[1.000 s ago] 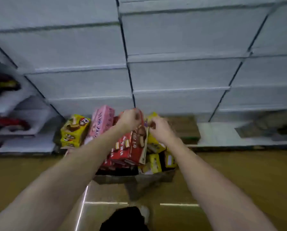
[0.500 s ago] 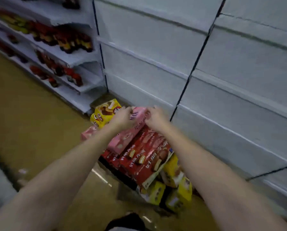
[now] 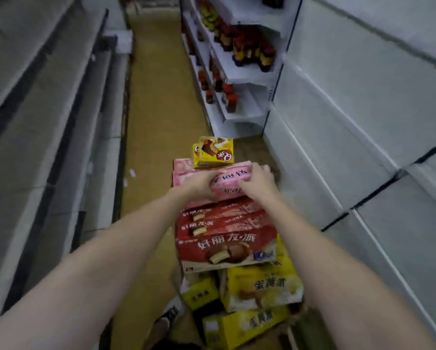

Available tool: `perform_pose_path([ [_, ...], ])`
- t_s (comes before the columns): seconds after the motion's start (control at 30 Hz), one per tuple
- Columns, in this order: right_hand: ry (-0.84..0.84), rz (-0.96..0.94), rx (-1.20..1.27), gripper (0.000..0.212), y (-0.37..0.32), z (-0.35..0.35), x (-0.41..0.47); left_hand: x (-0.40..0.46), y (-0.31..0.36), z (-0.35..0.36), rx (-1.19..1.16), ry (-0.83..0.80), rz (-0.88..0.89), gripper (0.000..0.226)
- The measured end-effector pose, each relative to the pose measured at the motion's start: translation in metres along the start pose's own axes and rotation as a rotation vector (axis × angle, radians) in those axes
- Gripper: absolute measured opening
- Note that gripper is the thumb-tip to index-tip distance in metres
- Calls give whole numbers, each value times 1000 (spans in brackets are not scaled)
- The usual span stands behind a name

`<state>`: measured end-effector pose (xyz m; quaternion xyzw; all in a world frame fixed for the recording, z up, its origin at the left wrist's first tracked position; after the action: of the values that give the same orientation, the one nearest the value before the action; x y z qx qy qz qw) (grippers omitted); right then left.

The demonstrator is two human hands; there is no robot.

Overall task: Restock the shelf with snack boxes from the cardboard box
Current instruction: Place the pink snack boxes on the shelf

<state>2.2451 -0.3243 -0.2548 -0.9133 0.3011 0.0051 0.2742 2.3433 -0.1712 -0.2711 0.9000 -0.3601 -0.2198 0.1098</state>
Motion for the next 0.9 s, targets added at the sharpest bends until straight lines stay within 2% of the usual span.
perform_pose_path([
  [0.13, -23, -90, -3, 46, 5, -15, -14, -30, 16, 1, -18, 106, -26, 74],
  [0.23, -61, -165, -63, 51, 4, -25, -25, -48, 26, -4, -47, 54, -91, 63],
  [0.4, -180, -318, -183, 68, -10, -27, -48, -86, 27, -21, 0, 129, -189, 42],
  [0.47, -176, -412, -259, 71, -23, -24, -61, -107, 25, -31, -21, 131, -209, 25],
  [0.57, -99, -517, -340, 65, -46, -23, -78, -141, 26, -44, -108, 71, -229, 18],
  [0.77, -51, -592, -295, 47, -102, -29, -131, -235, 17, -57, -129, 103, -324, 61],
  [0.83, -37, -616, -294, 45, -119, -25, -155, -268, 10, -53, -114, 167, -359, 82],
  [0.9, -85, -607, -284, 47, -133, -22, -181, -303, 7, -47, -16, 287, -401, 86],
])
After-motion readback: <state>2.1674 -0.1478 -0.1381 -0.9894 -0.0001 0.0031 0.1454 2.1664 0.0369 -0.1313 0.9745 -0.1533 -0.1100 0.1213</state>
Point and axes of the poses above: each hand's wrist, its own x-axis towards the middle knuckle, its own z-axis out of the palm, y = z × x, the point moved 3 cm from there along x, towards the middle knuckle, and after that the axes turned 1 degree about -z, right-handed, at the moved point
